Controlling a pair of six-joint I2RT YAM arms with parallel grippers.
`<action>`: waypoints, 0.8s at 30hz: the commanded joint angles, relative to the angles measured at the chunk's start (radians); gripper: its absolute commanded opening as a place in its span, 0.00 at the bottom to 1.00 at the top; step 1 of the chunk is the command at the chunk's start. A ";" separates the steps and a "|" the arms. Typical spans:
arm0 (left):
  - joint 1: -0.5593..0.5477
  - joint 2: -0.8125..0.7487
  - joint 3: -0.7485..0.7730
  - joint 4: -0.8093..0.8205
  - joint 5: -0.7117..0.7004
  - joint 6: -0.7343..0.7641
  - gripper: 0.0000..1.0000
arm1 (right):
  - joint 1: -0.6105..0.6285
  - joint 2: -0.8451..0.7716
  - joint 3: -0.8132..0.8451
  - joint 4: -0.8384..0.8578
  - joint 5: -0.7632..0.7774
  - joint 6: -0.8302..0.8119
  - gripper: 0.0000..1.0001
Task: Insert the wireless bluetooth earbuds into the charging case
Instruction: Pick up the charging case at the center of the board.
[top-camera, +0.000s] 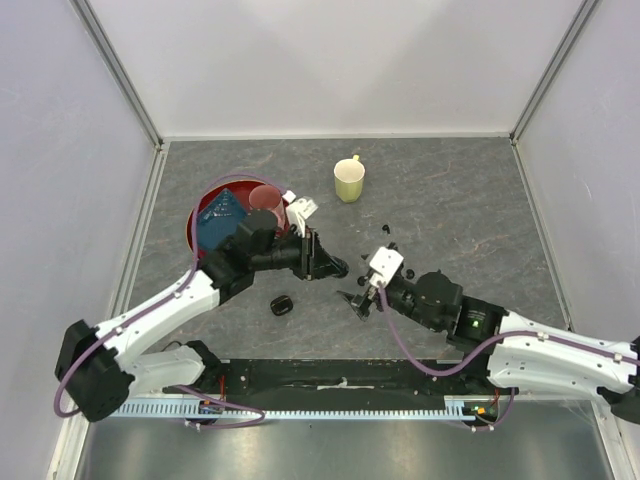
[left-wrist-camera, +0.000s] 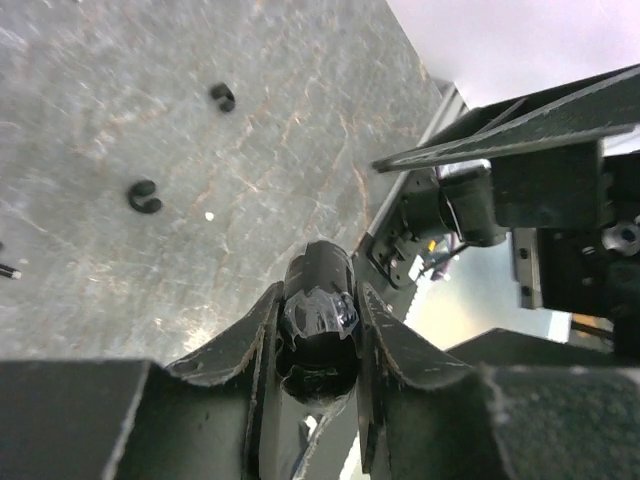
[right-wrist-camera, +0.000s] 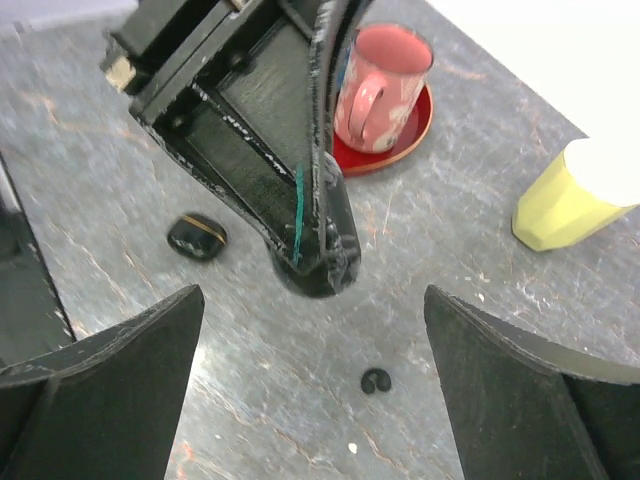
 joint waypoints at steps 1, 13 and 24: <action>0.002 -0.127 0.002 -0.014 -0.185 0.112 0.02 | 0.001 -0.102 0.084 0.011 0.044 0.173 0.98; 0.002 -0.369 -0.147 0.219 -0.286 0.319 0.02 | -0.220 0.024 0.392 -0.312 -0.144 0.660 0.98; 0.001 -0.541 -0.386 0.568 -0.282 0.442 0.02 | -0.360 0.184 0.359 -0.081 -0.606 1.185 0.96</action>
